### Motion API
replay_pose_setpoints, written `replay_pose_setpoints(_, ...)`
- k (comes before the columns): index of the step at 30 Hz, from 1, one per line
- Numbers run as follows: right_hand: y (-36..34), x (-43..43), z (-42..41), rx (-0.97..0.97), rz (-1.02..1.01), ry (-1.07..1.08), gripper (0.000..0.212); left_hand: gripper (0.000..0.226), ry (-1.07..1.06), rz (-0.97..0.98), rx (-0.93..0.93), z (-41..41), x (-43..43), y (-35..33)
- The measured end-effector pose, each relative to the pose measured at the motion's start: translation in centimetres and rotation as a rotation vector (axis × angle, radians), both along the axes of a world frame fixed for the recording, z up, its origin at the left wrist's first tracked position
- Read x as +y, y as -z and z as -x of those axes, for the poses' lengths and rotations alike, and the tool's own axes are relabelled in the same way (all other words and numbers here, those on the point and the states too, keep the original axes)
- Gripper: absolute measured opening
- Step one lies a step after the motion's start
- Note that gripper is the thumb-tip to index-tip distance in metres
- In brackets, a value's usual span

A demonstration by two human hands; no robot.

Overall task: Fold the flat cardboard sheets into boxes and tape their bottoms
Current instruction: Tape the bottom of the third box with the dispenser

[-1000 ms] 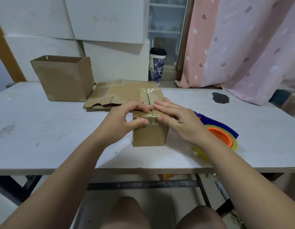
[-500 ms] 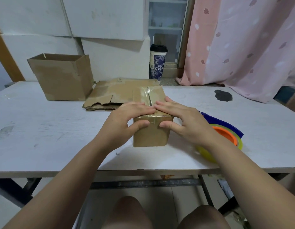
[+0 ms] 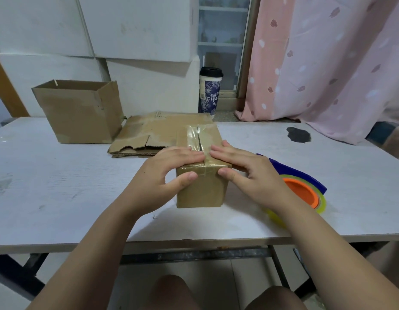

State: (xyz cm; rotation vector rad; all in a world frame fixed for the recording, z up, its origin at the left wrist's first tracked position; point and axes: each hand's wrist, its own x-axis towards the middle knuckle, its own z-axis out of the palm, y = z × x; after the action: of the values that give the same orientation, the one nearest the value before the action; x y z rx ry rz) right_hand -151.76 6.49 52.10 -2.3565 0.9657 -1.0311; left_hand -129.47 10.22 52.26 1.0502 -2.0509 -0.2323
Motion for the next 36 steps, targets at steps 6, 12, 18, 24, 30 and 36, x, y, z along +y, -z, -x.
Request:
replay_pose_setpoints(6,0.4,0.3,-0.5,-0.046,0.029,0.039,0.039,0.035,-0.036,0.042,-0.079,-0.2,-0.2,-0.5)
replay_pose_setpoints(12,-0.2,0.4,-0.4,0.022,0.017,0.056,0.041,0.037,-0.006,-0.010,-0.065,-0.3,0.1,-0.5)
replay_pose_setpoints(18,-0.5,1.5,-0.6,0.101,0.062,0.095,0.038,0.037,-0.114,0.158,-0.127,0.9,1.1,-0.4)
replay_pose_setpoints(24,-0.2,3.1,-0.9,-0.050,-0.039,0.081,0.034,0.040,-0.323,0.247,-0.276,2.9,2.8,0.6)
replay_pose_setpoints(30,0.5,4.0,-1.7,-0.098,0.030,0.138,0.030,0.015,-0.315,0.370,-0.057,4.9,3.0,0.7)
replay_pose_setpoints(36,-0.2,4.2,-1.2,-0.084,-0.074,0.026,0.033,0.038,-0.221,0.112,-0.072,3.0,4.2,-1.6)
